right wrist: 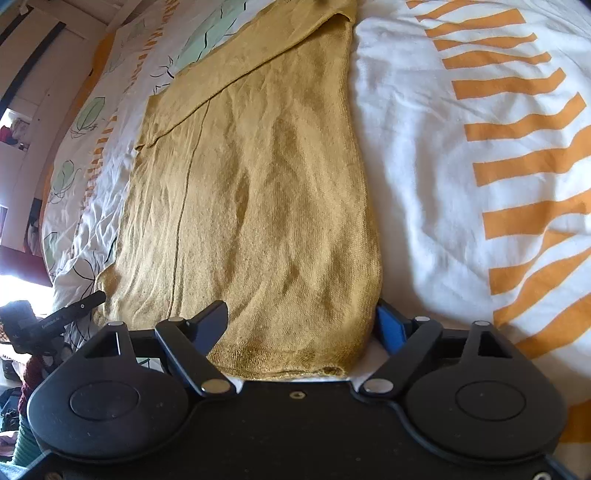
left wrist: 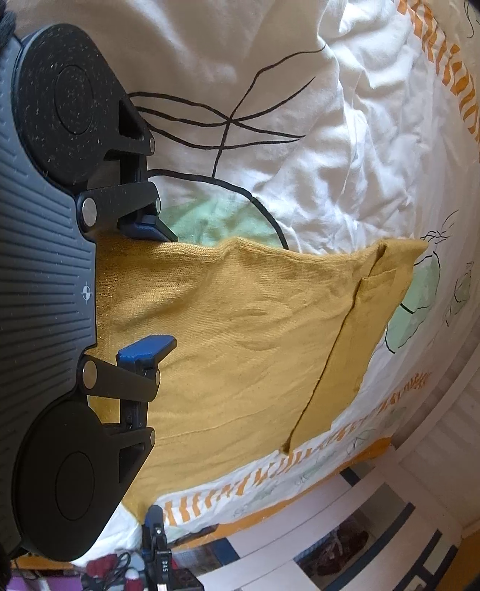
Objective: Fold small clothes
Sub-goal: 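Move both grippers to the sweater hem, then close both grippers on the sweater hem and lift it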
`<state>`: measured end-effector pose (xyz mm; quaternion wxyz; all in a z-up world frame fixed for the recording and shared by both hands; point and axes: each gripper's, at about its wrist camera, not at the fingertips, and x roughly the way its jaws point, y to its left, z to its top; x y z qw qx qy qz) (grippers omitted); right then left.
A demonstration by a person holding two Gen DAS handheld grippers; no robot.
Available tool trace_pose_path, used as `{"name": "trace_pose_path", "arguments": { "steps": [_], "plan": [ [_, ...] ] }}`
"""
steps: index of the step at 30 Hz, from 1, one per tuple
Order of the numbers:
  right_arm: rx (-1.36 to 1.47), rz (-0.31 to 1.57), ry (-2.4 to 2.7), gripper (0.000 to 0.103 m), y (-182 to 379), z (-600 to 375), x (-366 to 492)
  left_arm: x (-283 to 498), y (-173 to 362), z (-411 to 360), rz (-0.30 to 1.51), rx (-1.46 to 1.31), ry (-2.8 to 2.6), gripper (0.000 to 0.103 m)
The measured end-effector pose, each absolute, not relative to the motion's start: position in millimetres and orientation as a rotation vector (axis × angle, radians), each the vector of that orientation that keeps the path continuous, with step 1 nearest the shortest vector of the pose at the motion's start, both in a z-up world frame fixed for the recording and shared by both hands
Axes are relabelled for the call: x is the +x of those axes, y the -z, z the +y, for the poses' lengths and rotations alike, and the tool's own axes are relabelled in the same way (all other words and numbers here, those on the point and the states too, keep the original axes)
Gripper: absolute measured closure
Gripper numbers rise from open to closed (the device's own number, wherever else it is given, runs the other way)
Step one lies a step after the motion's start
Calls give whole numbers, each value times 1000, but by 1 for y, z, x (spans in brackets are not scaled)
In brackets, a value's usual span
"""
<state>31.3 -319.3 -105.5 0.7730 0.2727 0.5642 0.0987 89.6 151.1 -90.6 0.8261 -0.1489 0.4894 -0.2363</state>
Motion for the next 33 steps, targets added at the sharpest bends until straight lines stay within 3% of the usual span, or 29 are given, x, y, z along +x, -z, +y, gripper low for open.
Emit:
{"name": "trace_pose_path", "arguments": {
  "steps": [3,4,5,6,8,11,23,33],
  "plan": [
    [605,1217,-206,27,106,-322,30,90,92,153,1050,-324,478,66],
    [606,1216,-200,33,106,-323,30,91,93,152,1058,-326,471,75],
    [602,1216,-196,42,105,-323,29,91,93,152,1062,-332,470,86],
    [601,1216,-199,48,105,-323,29,91,94,152,1064,-337,471,89],
    [585,1215,-183,76,105,-322,27,90,92,151,1053,-333,458,98],
    [598,1190,-190,89,100,-323,25,88,84,153,998,-357,468,98],
    [791,819,-292,90,57,-336,39,122,39,155,817,-516,462,98],
    [805,599,-260,90,32,-361,119,219,11,144,671,-575,434,98]
  ]
}}
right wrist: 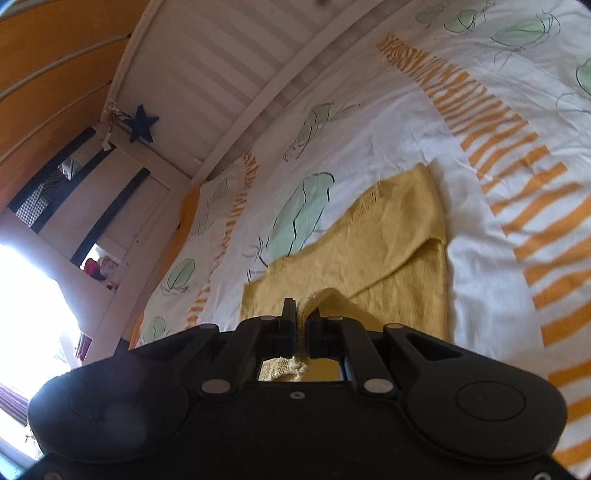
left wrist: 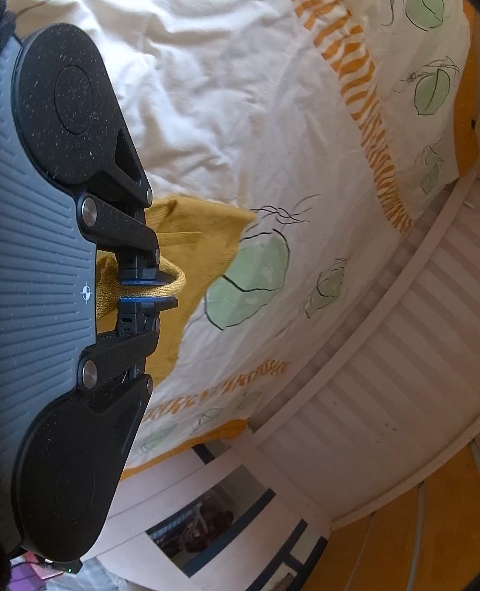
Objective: Fold small clothes
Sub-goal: 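Close both grippers on the sweater hem and lift it, then fold the hem over toward the collar with both grippers and release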
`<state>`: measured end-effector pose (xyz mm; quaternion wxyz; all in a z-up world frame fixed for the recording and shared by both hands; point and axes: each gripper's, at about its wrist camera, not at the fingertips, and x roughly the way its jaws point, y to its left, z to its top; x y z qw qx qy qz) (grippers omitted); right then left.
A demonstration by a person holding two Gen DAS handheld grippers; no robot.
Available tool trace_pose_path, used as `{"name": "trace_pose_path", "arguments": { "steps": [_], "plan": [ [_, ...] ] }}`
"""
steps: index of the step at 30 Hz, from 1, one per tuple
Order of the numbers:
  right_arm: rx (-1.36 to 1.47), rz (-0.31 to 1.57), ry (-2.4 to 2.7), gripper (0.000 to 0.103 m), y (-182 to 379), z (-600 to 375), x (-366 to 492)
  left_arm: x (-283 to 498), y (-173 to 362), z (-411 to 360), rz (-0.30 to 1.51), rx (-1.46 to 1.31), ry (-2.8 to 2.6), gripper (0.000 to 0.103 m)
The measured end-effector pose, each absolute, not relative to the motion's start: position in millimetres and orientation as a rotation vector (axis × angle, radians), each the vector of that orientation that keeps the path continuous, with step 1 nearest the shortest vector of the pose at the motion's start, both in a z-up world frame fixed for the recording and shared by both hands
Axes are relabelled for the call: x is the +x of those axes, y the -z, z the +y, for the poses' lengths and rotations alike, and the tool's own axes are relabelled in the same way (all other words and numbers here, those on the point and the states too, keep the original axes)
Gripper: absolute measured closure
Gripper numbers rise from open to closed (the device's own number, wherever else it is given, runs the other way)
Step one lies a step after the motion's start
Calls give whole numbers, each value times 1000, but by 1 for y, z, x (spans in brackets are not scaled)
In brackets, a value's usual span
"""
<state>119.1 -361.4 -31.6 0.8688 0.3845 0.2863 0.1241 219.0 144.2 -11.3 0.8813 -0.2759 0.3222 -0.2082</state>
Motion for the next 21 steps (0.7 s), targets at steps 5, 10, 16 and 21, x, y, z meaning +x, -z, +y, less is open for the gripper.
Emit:
{"name": "trace_pose_path", "arguments": {
  "steps": [5,10,16,21],
  "plan": [
    [791,550,-206,90,36,-378,174,280,12,130,648,-587,417,98],
    [783,573,-147,90,61,-384,234,329,32,112,677,-544,368,98],
    [773,640,-71,89,94,-387,281,374,65,98,753,-504,322,96],
    [777,651,-2,66,109,-389,294,388,77,105,773,-532,262,67]
  ]
}}
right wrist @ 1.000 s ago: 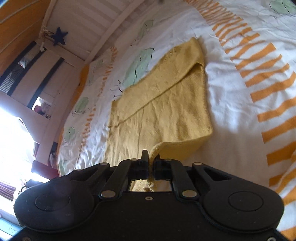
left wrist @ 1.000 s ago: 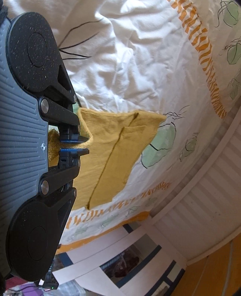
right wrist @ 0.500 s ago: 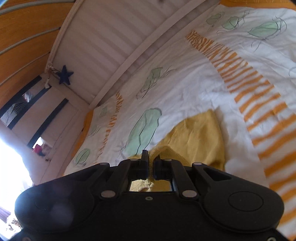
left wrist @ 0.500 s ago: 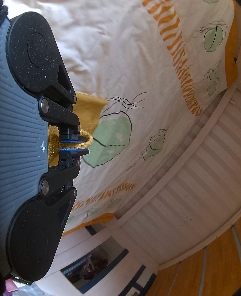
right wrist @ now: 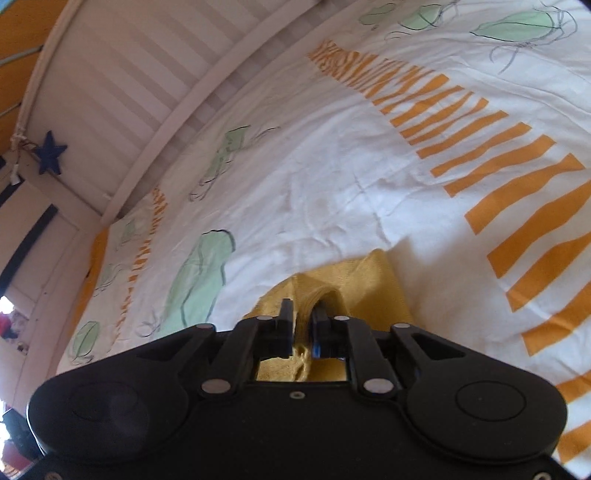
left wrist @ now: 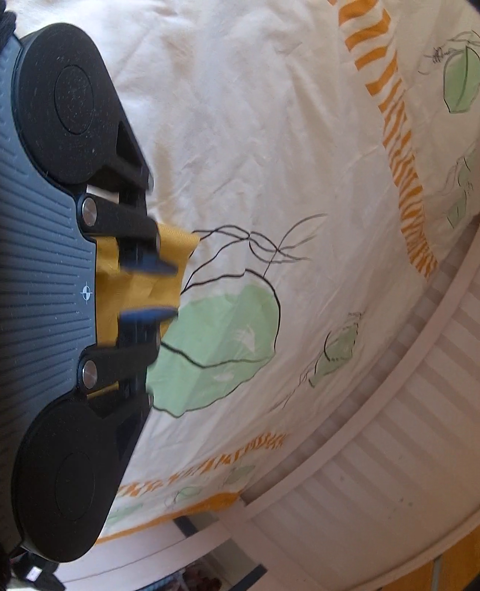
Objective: Fold small clothes
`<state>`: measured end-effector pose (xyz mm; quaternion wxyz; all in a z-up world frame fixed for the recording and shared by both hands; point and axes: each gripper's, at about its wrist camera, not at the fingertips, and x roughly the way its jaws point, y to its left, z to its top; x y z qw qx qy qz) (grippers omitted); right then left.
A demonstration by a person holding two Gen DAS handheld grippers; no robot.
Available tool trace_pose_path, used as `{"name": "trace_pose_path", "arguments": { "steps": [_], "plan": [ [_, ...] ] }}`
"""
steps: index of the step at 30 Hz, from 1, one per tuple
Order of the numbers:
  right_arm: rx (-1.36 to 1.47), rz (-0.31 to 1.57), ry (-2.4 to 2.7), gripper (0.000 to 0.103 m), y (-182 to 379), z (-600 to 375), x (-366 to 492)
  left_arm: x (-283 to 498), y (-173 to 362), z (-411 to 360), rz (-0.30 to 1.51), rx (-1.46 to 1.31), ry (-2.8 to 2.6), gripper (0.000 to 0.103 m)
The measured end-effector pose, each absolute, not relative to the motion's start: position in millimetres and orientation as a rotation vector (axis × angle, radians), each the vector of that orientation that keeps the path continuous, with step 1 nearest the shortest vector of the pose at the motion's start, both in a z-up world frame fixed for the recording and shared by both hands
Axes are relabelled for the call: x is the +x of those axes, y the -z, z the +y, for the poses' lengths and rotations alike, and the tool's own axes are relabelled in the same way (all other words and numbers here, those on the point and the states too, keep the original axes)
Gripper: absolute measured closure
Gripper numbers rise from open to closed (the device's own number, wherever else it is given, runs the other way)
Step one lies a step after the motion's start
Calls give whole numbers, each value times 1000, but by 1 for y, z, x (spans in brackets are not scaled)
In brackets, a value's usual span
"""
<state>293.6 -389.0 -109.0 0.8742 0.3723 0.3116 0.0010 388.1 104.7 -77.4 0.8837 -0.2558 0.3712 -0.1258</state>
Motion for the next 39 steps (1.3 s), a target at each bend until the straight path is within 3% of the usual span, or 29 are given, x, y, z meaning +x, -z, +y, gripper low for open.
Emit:
{"name": "trace_pose_path", "arguments": {
  "steps": [1,2,3,7,15,21,24,26,32,39],
  "plan": [
    [769,643,11,51,109,-389,293,389,75,107,762,-536,253,59],
    [753,631,23,41,108,-389,291,387,72,108,750,-530,249,59],
    [733,620,28,40,105,-387,288,385,67,108,741,-516,252,59],
    [630,596,26,40,90,-376,277,365,52,99,742,-400,275,52],
    [427,662,-77,38,71,-322,244,300,48,60,811,-192,398,49],
    [400,758,-185,37,61,-283,211,254,42,51,874,-206,495,49],
    [443,796,-253,32,56,-271,199,241,34,48,867,-222,541,47],
    [436,796,-270,30,54,-265,198,242,36,41,855,-198,538,42],
    [203,751,-143,30,70,-248,225,274,64,21,783,-66,402,42],
    [-7,767,-75,30,98,-230,261,311,99,12,837,-13,347,42]
  ]
}}
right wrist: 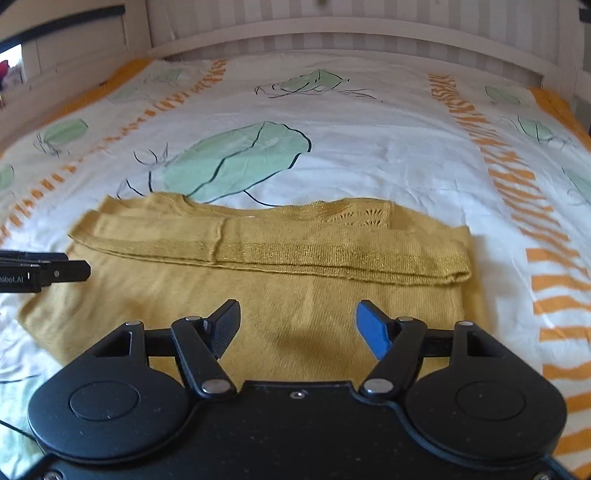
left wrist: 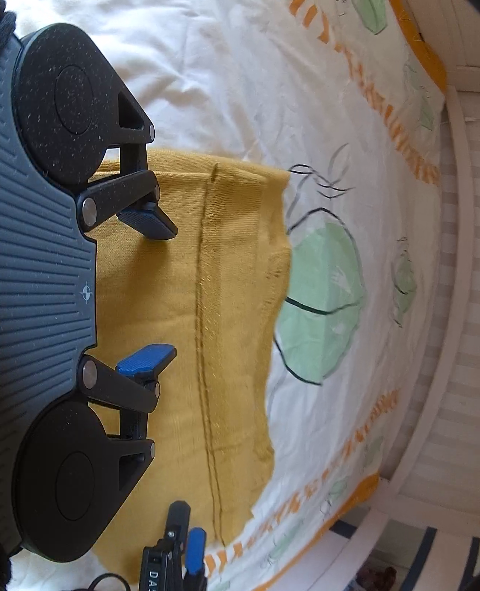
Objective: Fold small clothes
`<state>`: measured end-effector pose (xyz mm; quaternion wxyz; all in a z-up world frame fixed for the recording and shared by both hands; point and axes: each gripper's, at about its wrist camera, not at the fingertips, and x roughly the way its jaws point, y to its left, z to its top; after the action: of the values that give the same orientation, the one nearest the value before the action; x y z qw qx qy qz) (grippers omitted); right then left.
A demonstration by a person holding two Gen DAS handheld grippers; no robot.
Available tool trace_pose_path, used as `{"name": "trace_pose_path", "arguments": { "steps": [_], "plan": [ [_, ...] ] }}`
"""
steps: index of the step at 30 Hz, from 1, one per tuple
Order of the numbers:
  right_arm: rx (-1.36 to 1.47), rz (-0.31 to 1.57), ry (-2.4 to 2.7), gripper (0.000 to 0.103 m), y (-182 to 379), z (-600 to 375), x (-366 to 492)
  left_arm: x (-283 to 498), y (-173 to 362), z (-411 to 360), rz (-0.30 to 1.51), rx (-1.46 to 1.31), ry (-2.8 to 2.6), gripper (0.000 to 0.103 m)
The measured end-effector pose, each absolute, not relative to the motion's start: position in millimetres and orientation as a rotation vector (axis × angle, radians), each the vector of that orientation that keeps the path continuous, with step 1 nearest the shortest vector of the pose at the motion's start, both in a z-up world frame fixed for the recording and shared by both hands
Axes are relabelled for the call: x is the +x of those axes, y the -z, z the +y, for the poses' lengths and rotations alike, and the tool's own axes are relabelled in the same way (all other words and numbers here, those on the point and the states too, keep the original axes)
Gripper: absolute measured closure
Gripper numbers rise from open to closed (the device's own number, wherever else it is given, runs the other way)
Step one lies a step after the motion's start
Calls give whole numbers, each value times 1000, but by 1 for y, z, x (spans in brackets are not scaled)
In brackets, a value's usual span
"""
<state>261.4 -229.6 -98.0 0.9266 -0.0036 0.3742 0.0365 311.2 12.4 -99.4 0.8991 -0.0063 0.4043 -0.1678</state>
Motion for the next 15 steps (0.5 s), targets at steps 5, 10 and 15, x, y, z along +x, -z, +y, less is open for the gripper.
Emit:
{"name": "trace_pose_path", "arguments": {
  "steps": [5,10,15],
  "plan": [
    [-41,779,-59,27,106,-221,281,312,110,15,849,-22,339,42],
    [-3,789,-31,26,107,-221,322,312,109,17,856,-33,348,42],
    [107,764,21,27,101,-236,356,314,108,17,861,-36,348,42]
  ]
}}
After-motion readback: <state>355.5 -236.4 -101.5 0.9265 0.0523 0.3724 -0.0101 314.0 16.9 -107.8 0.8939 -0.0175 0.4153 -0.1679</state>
